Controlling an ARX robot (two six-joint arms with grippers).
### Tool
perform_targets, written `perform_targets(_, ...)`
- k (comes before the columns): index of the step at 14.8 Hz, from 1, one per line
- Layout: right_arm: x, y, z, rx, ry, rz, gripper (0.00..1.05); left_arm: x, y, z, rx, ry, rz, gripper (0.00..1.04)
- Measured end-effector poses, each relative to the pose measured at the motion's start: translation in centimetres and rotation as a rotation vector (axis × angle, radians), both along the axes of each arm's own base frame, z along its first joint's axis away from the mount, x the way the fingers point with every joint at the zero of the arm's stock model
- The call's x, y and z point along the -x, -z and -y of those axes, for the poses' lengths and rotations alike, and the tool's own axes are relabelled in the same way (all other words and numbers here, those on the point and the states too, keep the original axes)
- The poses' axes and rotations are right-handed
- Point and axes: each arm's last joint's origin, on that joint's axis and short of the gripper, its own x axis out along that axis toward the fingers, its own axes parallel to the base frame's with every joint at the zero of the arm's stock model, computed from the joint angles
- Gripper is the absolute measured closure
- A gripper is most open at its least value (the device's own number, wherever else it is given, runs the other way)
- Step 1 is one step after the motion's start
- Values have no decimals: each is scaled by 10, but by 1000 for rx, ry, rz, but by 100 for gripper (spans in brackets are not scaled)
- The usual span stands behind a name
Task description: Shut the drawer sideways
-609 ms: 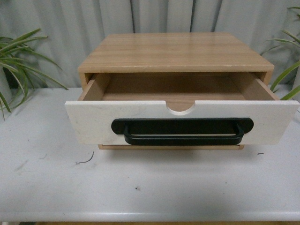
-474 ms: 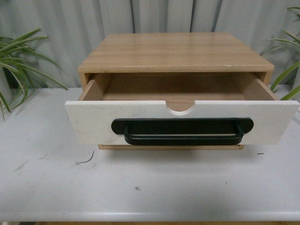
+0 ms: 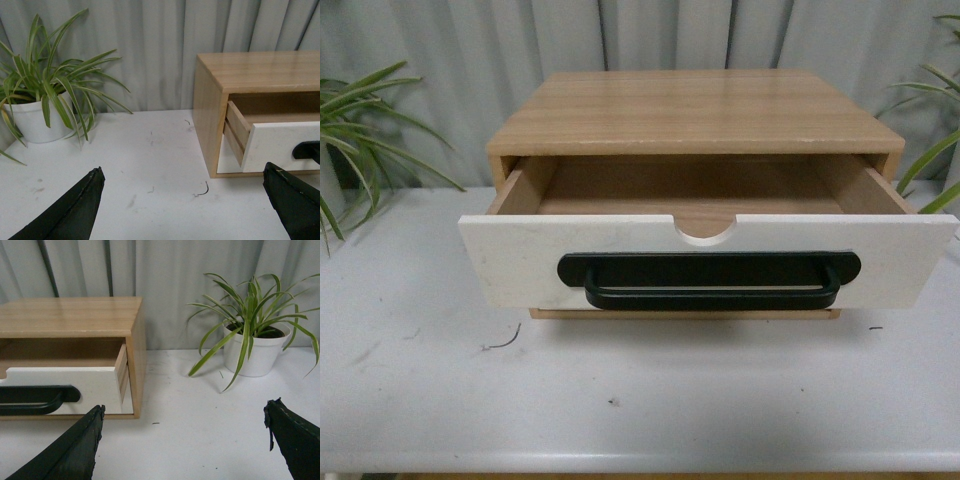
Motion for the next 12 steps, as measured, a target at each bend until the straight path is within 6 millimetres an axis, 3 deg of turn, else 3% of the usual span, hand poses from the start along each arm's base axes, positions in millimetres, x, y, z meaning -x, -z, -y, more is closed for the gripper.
perform_targets(6,0,0,0,0,0,0,6,0,0,0,0,0,0,7)
perform_targets(7,-3,2,1,-76,-54,-80,6,0,2,0,23,-36,-46,7)
perform_targets(8,-11,-2,3,-148,-64,-104,6,-2,0,5,70,-179,-213,7)
perform_targets(10,-34,-31,-1,-196,-112,-9,6,-19,-25,-4,152,-488,-141,7)
perform_targets(11,-50,-45,-5,-192,-138,28,6,-31,-44,-14,178,-538,-50,7)
perform_targets(12,-71,-61,-11,-172,-167,70,6,-52,-66,-19,162,-481,-1,7)
